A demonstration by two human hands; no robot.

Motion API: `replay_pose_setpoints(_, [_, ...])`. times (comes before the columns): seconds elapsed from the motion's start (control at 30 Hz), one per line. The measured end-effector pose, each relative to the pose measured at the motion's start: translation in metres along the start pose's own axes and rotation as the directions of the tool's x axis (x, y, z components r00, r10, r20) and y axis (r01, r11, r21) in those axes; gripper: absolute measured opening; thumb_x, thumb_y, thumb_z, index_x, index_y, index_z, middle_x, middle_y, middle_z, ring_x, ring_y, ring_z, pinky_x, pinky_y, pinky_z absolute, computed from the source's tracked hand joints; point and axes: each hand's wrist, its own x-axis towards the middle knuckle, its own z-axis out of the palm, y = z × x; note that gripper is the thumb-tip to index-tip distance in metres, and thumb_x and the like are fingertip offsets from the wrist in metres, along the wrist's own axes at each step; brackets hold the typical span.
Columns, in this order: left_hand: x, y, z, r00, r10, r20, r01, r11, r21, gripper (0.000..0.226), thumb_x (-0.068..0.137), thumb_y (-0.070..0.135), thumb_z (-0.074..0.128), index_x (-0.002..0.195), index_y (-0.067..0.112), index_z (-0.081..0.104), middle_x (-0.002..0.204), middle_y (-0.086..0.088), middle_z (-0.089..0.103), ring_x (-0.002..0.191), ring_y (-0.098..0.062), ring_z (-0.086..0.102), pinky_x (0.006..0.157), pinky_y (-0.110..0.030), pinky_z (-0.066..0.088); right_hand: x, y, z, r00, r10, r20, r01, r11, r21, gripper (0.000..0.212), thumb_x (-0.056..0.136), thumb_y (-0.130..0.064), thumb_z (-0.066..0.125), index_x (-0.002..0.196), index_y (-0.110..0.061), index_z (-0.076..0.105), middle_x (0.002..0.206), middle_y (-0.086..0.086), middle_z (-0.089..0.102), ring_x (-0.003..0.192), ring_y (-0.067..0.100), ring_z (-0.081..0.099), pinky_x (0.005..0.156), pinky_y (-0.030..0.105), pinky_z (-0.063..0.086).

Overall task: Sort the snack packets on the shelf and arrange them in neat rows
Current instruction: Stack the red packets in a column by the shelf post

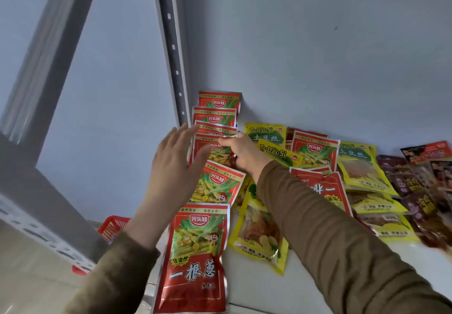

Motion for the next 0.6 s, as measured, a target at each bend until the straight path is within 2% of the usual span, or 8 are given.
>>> replay_pose_setpoints(0.03, [-0.028,0.003,-0.002,0.993,0.061,0.103,-0.069,0.995,0.077,0.068,0.097,0.076,0.027,0.158,0.048,0.020,0.171,0.014,0.012,0.159,-0.015,0.001,0.127,-0.049,0.009,0.000,0.000,0.000,1.000,0.008,-0.008,-0.008,1.000,-0.008,0.040,0.091,0.002,0.069,0.128,-0.003,0.056,0.116,0.021,0.070,0.101,0.038,0.070,0.087,0.049,0.058])
replay_pose_setpoints(0.1, [-0.078,0.005,0.003,0.951,0.056,0.303,-0.127,0.967,0.221,0.077,0.086,0.087,0.009,0.155,0.059,-0.007,0.167,0.021,-0.024,0.153,-0.009,-0.029,0.126,-0.050,-0.010,0.000,0.000,0.000,1.000,0.000,-0.021,-0.001,0.999,-0.035,0.040,0.091,0.001,0.069,0.128,-0.004,0.056,0.115,0.018,0.071,0.097,0.035,0.071,0.079,0.042,0.058])
replay_pose_setpoints(0.13, [-0.099,0.006,0.008,0.931,0.034,0.364,-0.142,0.951,0.275,0.078,0.081,0.091,0.002,0.151,0.063,-0.017,0.162,0.022,-0.036,0.148,-0.009,-0.038,0.124,-0.052,-0.015,0.000,0.000,0.000,1.000,-0.011,-0.025,0.010,0.999,-0.045,0.040,0.091,0.000,0.070,0.128,-0.004,0.057,0.115,0.017,0.071,0.095,0.033,0.071,0.076,0.039,0.058])
replay_pose_setpoints(0.2, [-0.129,0.007,0.022,0.902,0.019,0.431,-0.187,0.918,0.350,0.080,0.076,0.093,-0.005,0.146,0.063,-0.029,0.155,0.020,-0.048,0.144,-0.012,-0.047,0.120,-0.057,-0.022,-0.001,0.000,0.000,0.999,-0.027,-0.030,0.025,0.998,-0.055,0.039,0.092,0.000,0.069,0.128,-0.005,0.057,0.117,0.018,0.071,0.096,0.032,0.070,0.078,0.039,0.057])
replay_pose_setpoints(0.27, [-0.142,0.003,0.037,0.894,0.024,0.448,-0.225,0.888,0.402,0.077,0.082,0.086,-0.001,0.146,0.059,-0.032,0.157,0.015,-0.047,0.144,-0.017,-0.047,0.119,-0.061,-0.021,-0.003,-0.001,0.002,0.999,-0.030,-0.035,0.028,0.998,-0.060,0.040,0.092,0.000,0.068,0.130,-0.004,0.056,0.120,0.019,0.070,0.099,0.033,0.069,0.082,0.041,0.056])
replay_pose_setpoints(0.43, [-0.112,-0.025,0.049,0.930,0.067,0.362,-0.240,0.857,0.456,0.069,0.095,0.060,0.009,0.158,0.047,-0.017,0.168,0.007,-0.027,0.153,-0.023,-0.032,0.123,-0.061,-0.008,-0.011,-0.003,0.003,0.999,-0.027,-0.025,0.025,0.994,-0.102,0.035,0.097,-0.003,0.062,0.131,-0.004,0.054,0.123,0.019,0.068,0.100,0.033,0.069,0.076,0.038,0.057])
replay_pose_setpoints(0.53, [-0.092,-0.037,0.051,0.927,0.116,0.357,-0.281,0.845,0.455,0.070,0.098,0.057,0.013,0.159,0.043,-0.018,0.170,0.006,-0.021,0.156,-0.023,-0.025,0.126,-0.059,-0.002,-0.017,-0.003,0.005,0.999,-0.032,-0.010,0.031,0.993,-0.113,0.033,0.100,-0.005,0.058,0.133,-0.006,0.053,0.124,0.018,0.068,0.102,0.033,0.069,0.078,0.038,0.056])
replay_pose_setpoints(0.6, [-0.082,-0.040,0.055,0.928,0.144,0.343,-0.292,0.855,0.429,0.071,0.099,0.056,0.017,0.160,0.042,-0.017,0.172,0.006,-0.015,0.157,-0.022,-0.021,0.127,-0.057,-0.002,-0.023,-0.005,0.007,1.000,-0.016,-0.006,0.015,0.995,-0.100,0.032,0.101,-0.019,0.061,0.130,-0.008,0.057,0.123,0.017,0.070,0.105,0.033,0.070,0.087,0.043,0.057])
